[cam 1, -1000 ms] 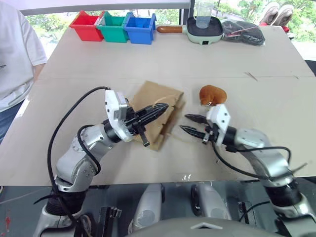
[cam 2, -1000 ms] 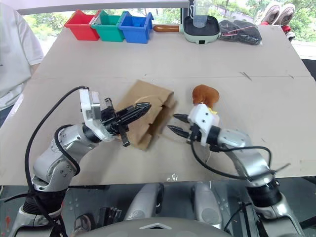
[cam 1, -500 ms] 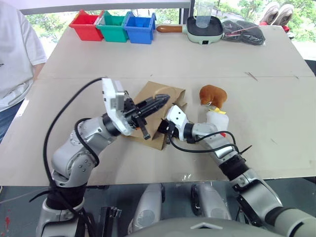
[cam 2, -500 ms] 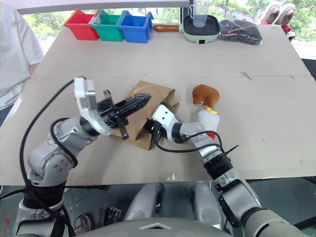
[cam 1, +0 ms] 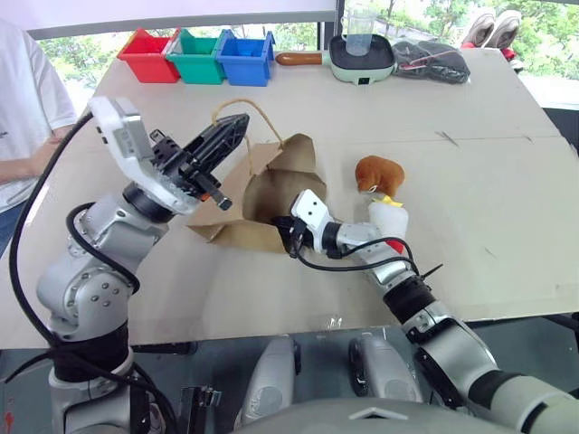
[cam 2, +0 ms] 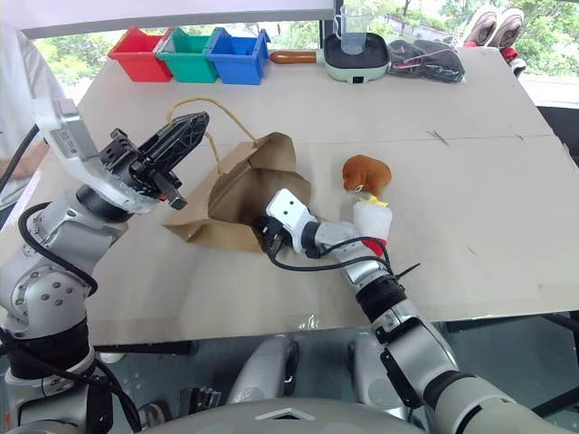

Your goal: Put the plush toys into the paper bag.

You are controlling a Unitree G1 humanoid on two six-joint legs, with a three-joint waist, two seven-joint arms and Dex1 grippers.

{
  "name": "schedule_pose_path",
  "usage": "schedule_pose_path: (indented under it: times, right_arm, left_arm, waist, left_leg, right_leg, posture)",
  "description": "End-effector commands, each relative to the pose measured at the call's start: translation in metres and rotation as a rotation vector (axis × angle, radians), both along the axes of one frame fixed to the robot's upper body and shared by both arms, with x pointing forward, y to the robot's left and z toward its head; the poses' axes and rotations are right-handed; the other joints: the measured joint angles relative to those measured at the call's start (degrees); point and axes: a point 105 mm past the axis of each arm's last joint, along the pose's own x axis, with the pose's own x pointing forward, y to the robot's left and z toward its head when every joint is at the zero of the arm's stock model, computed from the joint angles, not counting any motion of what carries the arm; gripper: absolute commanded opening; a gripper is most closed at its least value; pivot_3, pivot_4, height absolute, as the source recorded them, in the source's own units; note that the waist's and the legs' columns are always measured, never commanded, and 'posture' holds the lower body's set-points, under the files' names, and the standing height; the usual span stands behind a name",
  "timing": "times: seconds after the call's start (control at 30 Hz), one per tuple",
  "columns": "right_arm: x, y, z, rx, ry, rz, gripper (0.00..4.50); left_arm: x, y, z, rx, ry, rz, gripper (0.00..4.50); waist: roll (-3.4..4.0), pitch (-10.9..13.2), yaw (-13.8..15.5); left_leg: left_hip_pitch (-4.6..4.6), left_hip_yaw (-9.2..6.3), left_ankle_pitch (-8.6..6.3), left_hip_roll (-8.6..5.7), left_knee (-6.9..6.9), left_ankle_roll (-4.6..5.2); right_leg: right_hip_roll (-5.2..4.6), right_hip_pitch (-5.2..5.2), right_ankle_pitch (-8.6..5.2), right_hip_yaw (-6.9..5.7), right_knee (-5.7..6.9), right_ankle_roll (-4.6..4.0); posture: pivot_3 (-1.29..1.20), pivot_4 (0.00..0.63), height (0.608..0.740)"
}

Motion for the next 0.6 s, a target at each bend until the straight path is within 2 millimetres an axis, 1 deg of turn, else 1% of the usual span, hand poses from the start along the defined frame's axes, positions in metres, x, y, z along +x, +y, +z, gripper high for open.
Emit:
schedule_pose_path:
  times: [0.03, 0.07, 0.13, 0.2, 0.27, 0.3, 0.37, 0.43, 0.53, 0.6]
  right_arm:
    - [0.006, -0.009, -0.019, -0.057, 0.048, -0.072, 0.07]
    - [0.007, -0.009, -0.017, -0.05, 0.044, -0.083, 0.07]
    - [0.008, -0.009, -0.006, -0.024, -0.002, -0.085, 0.07]
    - [0.009, -0.011, 0.002, -0.04, -0.066, -0.098, 0.07]
    - [0.004, -0.013, 0.012, 0.014, -0.011, -0.063, 0.07]
    - [0.002, -0.015, 0.02, 0.046, -0.006, -0.045, 0.29]
    - [-0.007, -0.02, 0.033, 0.068, -0.014, 0.009, 0.9]
    - [-0.014, -0.028, 0.045, 0.085, -0.029, 0.023, 1.88]
    - [-0.021, -0.044, 0.061, 0.098, -0.053, -0.006, 3.59]
    - [-0.025, -0.057, 0.073, 0.1, -0.081, -0.038, 4.29]
  left_arm:
    - [-0.004, 0.004, 0.006, 0.066, -0.06, 0.044, 0.0]
    - [-0.003, 0.003, 0.0, 0.1, -0.051, 0.045, 0.0]
    - [-0.002, 0.007, -0.016, 0.127, -0.016, 0.068, 0.0]
    - [-0.002, 0.008, -0.022, 0.125, -0.019, 0.074, 0.0]
    - [-0.001, 0.008, -0.025, 0.12, -0.022, 0.075, 0.0]
    - [-0.001, 0.008, -0.027, 0.12, -0.023, 0.074, 0.0]
    - [0.0, 0.007, -0.03, 0.12, -0.025, 0.066, 0.0]
    - [0.003, 0.004, -0.032, 0.114, -0.023, 0.057, 0.0]
    - [0.006, 0.0, -0.034, 0.101, -0.026, 0.039, 0.0]
    - [0.009, -0.003, -0.034, 0.089, -0.027, 0.027, 0.0]
  waist:
    - [0.0, 0.0, 0.0]
    - [0.0, 0.0, -0.02]
    - [0.05, 0.01, -0.03]
    - [0.05, 0.02, 0.1]
    - [0.06, 0.04, 0.5]
    - [0.07, 0.04, 0.64]
    - [0.08, 0.06, 0.8]
    - [0.08, 0.07, 0.76]
    - [0.08, 0.07, 0.48]
    - [0.09, 0.08, 0.41]
  left_leg:
    - [0.03, 0.0, 0.0, 0.0, 0.0, 0.0]
    - [0.03, 0.0, 0.0, 0.0, 0.0, 0.0]
    - [0.04, 0.02, 0.0, 0.0, -0.01, 0.0]
    - [0.04, 0.03, 0.0, 0.0, -0.05, 0.0]
    - [-0.04, -0.01, 0.0, -0.01, -0.05, -0.01]
    - [-0.08, -0.03, 0.0, -0.01, -0.05, -0.01]
    - [-0.15, -0.05, 0.0, -0.03, -0.05, -0.01]
    - [-0.21, -0.04, -0.01, -0.03, -0.09, -0.01]
    - [-0.21, -0.04, -0.01, -0.03, -0.18, -0.01]
    - [-0.23, -0.04, -0.01, -0.02, -0.25, -0.01]
  right_leg:
    - [0.0, 0.03, 0.0, 0.0, 0.0, 0.0]
    - [0.0, 0.04, 0.0, 0.0, -0.01, 0.0]
    - [0.01, 0.03, -0.01, 0.02, -0.01, -0.01]
    - [0.0, 0.03, -0.01, 0.03, -0.03, -0.02]
    - [-0.03, 0.01, -0.02, -0.03, -0.07, -0.03]
    - [-0.05, 0.01, -0.02, -0.06, -0.11, -0.03]
    - [-0.08, 0.01, -0.02, -0.08, -0.21, -0.03]
    - [-0.11, 0.01, -0.02, -0.08, -0.34, -0.02]
    - [-0.12, -0.01, -0.02, -0.08, -0.38, -0.02]
    - [-0.11, -0.07, -0.02, -0.09, -0.38, -0.02]
  posture:
    - [0.0, 0.15, 0.74]
    - [0.0, 0.15, 0.74]
    - [0.0, 0.15, 0.74]
    - [0.0, 0.15, 0.74]
    - [0.0, 0.15, 0.74]
    - [0.0, 0.15, 0.74]
    - [0.0, 0.15, 0.74]
    - [0.0, 0.15, 0.74]
    - [0.0, 0.15, 0.74]
    - [0.0, 0.15, 0.74]
